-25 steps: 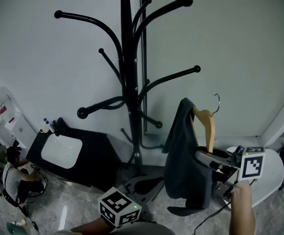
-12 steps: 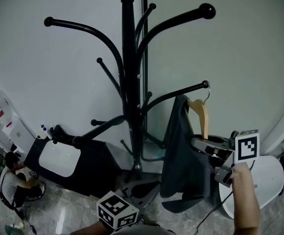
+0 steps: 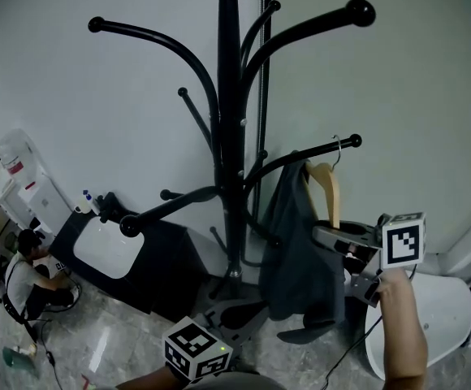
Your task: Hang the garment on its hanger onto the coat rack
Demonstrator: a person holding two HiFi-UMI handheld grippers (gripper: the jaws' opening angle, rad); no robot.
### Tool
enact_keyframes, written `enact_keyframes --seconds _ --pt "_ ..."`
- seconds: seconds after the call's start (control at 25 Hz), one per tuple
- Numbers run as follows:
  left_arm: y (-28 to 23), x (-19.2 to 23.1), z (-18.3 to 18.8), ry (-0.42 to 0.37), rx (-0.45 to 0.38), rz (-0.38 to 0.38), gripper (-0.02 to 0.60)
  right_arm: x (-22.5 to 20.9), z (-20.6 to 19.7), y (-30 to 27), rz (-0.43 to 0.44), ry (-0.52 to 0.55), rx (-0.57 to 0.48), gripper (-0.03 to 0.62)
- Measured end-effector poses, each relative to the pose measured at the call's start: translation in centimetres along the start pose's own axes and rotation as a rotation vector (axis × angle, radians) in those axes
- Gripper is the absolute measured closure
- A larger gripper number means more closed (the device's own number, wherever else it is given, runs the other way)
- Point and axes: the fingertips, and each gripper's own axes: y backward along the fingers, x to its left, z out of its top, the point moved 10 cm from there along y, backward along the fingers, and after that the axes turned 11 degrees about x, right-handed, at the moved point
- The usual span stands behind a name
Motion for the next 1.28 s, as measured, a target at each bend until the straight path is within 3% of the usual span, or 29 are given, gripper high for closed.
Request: enact_keyframes --seconds 0.36,0.68,0.84,0.92,1.08,1.28 --pt "-1.3 -0.3 1.2 -0.065 -0.006 0.038 0.577 -1.3 -1.0 -3.1 0.021 -0.022 0.042 0.522" --pt "-3.4 -1.9 2.5 -0.141 0.012 -0.028 0.577 -1.3 -2.0 -7.9 0.092 -0.031 0.053 0.521" --pt "-3.2 -1.9 2.4 -0.139 0.013 -0.032 0.577 -1.7 -2.9 -10.1 0.089 -0.023 0.084 0.519" --pt "-3.0 -1.8 2.2 -0.131 0.017 -0.03 0.577 -2.0 -3.6 -11.1 0.042 0.007 0.125 0.519" --pt "-2.8 -1.7 1.7 -0.115 0.026 -0.035 0.577 -2.4 -5.9 -12.4 -0.152 0.116 0.242 0.496" --pt "-2.7 -1.7 1.3 -0.094 0.04 -0.047 0.577 -1.4 -6.7 -10.1 -0.255 0.161 0.133 0.476"
